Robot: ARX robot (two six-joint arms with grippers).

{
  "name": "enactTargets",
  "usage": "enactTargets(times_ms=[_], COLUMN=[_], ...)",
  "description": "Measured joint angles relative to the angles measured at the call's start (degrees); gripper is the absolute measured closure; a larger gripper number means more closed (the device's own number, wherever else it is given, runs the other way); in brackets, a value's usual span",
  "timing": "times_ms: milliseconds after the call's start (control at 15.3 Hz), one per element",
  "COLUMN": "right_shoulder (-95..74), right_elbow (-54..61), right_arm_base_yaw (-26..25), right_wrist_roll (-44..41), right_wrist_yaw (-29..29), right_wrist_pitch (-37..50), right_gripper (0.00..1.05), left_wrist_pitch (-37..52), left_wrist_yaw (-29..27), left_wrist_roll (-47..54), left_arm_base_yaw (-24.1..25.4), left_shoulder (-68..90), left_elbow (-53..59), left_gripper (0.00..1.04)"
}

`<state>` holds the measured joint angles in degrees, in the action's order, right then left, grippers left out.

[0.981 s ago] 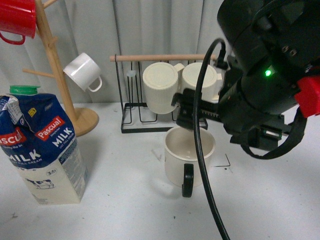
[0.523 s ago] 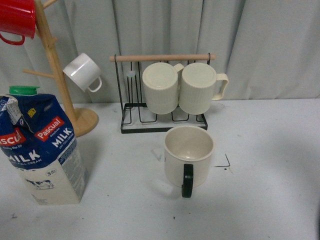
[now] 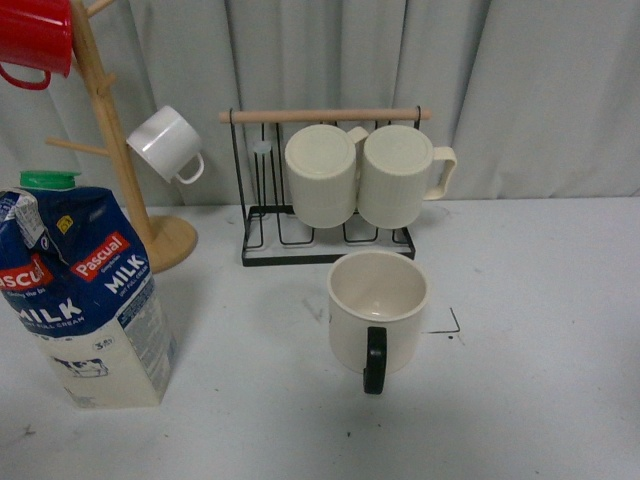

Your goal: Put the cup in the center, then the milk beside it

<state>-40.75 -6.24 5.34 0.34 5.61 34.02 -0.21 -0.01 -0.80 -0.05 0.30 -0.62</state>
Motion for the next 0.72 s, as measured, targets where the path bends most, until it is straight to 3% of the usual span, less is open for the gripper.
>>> enactTargets(times_ms=[131, 458, 719], right_shoulder=[4.63, 13.00, 21.20], right_elbow=[1.64, 5.60, 5.60], right_arm_base_yaw=[-5.46, -5.35, -5.35], right_wrist_roll=[0.00, -0.02, -0.02], right_wrist_yaw=[-4.90, -5.57, -5.57], right_wrist_pitch=[-2.71, -6.62, -14.53], right_gripper=[1.03, 1.03, 1.03], left_wrist_pitch=[0.02, 0.00, 0.02], left_wrist_yaw=[0.00, 0.02, 0.02], left_wrist_roll=[-0.02, 0.00, 0.00], left_arm_base_yaw=[0.00, 0.00, 0.00], left_shoulder=[0.00, 0.00, 0.00], left_elbow=[0.00, 0.00, 0.00], left_gripper=[0.07, 0.07, 0.07])
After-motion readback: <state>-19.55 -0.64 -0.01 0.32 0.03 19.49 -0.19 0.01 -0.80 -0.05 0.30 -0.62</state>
